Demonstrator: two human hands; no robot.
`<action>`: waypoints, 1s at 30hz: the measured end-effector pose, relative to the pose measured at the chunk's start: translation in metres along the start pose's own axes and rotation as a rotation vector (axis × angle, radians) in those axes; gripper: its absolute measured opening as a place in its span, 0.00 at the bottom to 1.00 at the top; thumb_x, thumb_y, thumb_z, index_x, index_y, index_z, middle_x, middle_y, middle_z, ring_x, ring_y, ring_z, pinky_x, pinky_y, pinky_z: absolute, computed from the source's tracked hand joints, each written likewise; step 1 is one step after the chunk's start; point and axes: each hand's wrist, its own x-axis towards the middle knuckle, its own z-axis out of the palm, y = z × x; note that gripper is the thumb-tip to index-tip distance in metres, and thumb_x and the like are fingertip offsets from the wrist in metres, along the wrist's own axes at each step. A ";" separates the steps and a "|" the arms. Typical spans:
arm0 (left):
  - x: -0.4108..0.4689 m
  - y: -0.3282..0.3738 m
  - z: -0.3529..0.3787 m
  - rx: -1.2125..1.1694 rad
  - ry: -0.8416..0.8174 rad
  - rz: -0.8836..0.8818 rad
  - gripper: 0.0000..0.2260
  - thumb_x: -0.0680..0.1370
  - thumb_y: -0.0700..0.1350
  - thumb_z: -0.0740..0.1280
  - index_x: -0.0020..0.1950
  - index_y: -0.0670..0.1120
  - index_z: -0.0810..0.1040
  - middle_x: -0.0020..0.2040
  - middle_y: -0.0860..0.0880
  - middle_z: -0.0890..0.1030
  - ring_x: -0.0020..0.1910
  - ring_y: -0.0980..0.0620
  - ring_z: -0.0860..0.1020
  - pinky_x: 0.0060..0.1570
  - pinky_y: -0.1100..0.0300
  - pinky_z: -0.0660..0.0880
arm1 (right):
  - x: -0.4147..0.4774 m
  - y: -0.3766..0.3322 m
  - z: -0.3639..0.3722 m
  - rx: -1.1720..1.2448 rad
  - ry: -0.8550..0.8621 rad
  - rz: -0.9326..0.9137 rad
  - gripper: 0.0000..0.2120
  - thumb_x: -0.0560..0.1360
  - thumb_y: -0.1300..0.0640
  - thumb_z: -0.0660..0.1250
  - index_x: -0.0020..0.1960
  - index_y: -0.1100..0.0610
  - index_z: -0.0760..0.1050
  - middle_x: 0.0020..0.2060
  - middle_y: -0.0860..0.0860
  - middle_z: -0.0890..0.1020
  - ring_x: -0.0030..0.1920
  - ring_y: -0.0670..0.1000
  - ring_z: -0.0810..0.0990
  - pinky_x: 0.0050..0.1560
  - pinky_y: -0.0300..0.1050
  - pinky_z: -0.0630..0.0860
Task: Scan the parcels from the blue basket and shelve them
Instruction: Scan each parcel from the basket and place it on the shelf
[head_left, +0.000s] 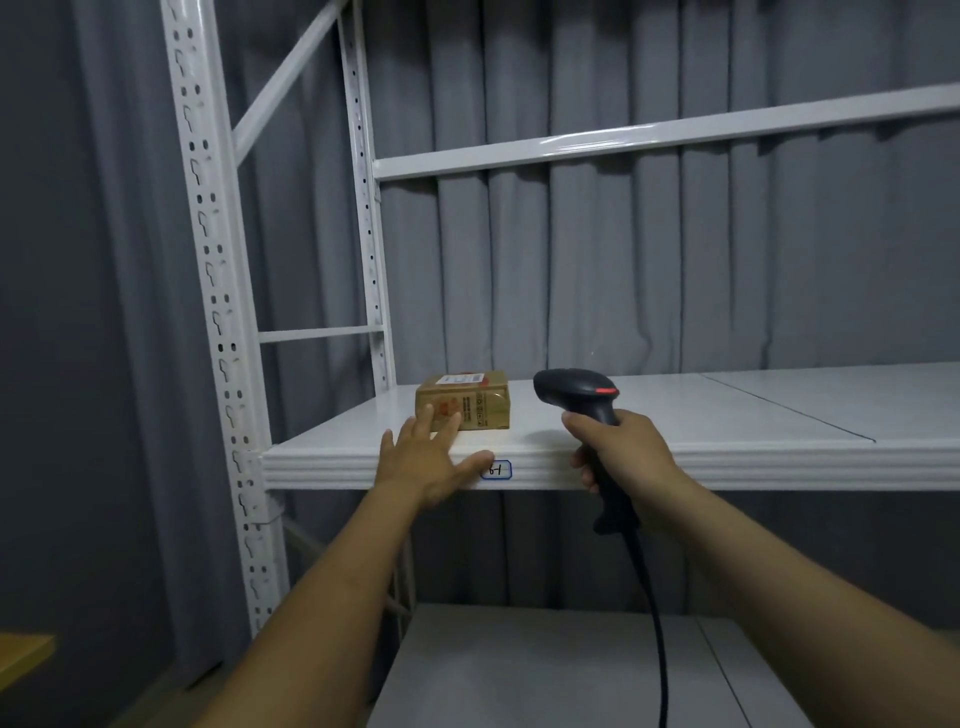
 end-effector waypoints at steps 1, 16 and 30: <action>0.002 -0.002 -0.003 -0.004 -0.034 -0.007 0.40 0.73 0.74 0.48 0.79 0.54 0.48 0.80 0.48 0.45 0.78 0.44 0.48 0.74 0.39 0.48 | -0.001 -0.001 0.000 -0.001 -0.003 -0.002 0.11 0.76 0.52 0.68 0.45 0.61 0.75 0.33 0.58 0.80 0.26 0.52 0.74 0.26 0.42 0.71; -0.165 0.110 0.002 -0.279 0.039 0.272 0.28 0.79 0.59 0.62 0.75 0.46 0.66 0.73 0.44 0.66 0.71 0.43 0.64 0.70 0.50 0.64 | -0.196 0.028 -0.105 -0.063 0.113 0.154 0.10 0.76 0.53 0.70 0.43 0.60 0.75 0.29 0.56 0.78 0.25 0.51 0.75 0.26 0.43 0.73; -0.342 0.282 0.178 -0.746 -0.600 0.300 0.23 0.77 0.58 0.63 0.71 0.56 0.68 0.68 0.52 0.72 0.66 0.51 0.72 0.66 0.56 0.70 | -0.323 0.179 -0.238 -0.256 0.442 0.442 0.08 0.76 0.53 0.69 0.47 0.59 0.77 0.40 0.58 0.82 0.43 0.59 0.81 0.45 0.53 0.77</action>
